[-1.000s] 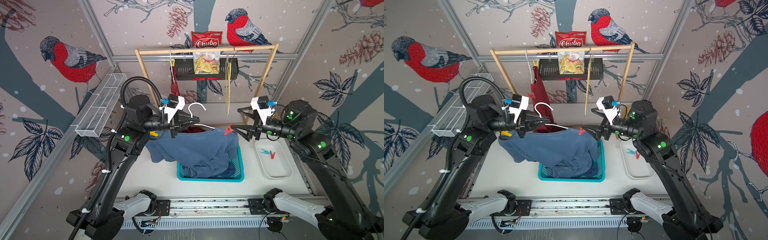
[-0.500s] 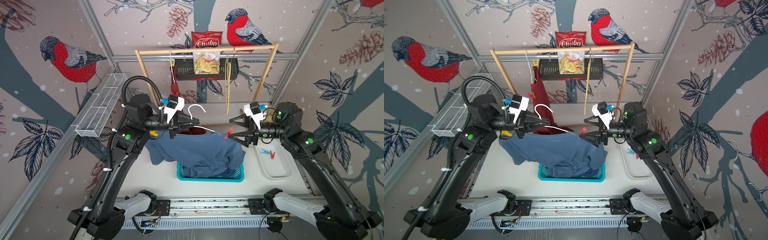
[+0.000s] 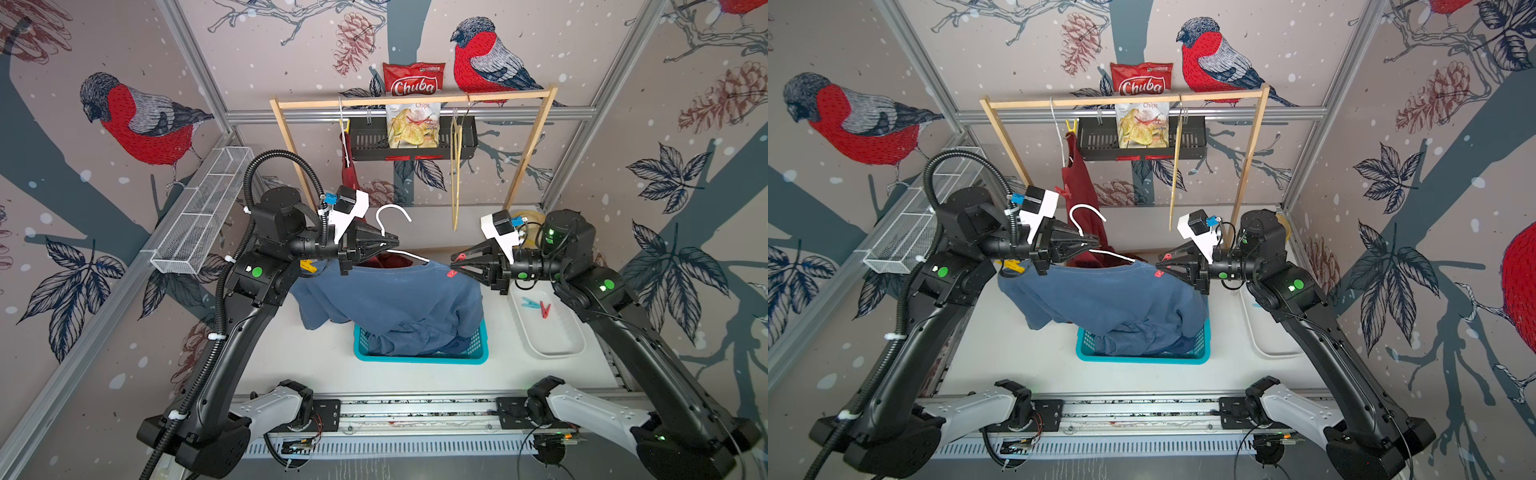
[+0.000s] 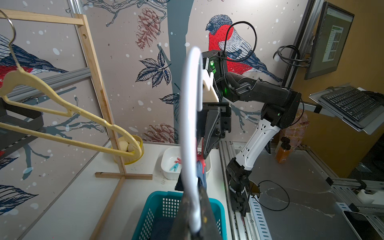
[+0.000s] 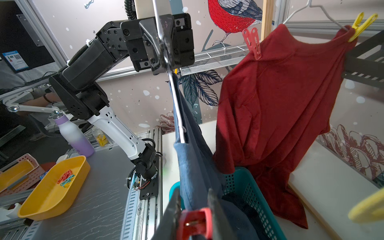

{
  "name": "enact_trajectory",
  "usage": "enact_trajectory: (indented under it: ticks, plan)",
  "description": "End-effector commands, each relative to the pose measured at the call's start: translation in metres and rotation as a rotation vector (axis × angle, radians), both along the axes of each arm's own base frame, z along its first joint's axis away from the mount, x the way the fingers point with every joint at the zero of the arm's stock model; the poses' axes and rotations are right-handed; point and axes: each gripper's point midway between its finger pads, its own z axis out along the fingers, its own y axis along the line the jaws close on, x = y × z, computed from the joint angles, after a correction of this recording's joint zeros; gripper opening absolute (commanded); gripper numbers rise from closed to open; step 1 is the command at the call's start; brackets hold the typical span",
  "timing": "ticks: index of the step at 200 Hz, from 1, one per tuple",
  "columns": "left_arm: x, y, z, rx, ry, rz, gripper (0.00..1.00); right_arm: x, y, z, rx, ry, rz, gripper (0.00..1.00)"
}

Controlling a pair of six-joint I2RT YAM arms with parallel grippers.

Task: Remove the clothespins securing t-shirts to the hanger
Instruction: Remove the clothespin from the hanger.

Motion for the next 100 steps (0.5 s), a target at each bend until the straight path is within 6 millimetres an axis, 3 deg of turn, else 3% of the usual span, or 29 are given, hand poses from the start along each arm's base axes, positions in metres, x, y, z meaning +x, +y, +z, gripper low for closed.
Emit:
enact_trajectory:
  ticks: [1,38,100]
  plan:
    - [-0.0035,0.0011,0.0090,-0.020,-0.053,-0.009,0.00,0.0013,0.0010,0.0098,0.027,-0.052,-0.003,0.14]
    - [-0.0008,0.0001,0.0048,-0.012,-0.052,-0.008,0.00,0.0030,-0.0019,0.0140,0.030,-0.078,-0.032,0.00]
    - [0.0015,0.0004,0.0031,-0.006,-0.057,0.002,0.00,0.0052,-0.0047,0.0175,0.030,-0.087,-0.062,0.00]
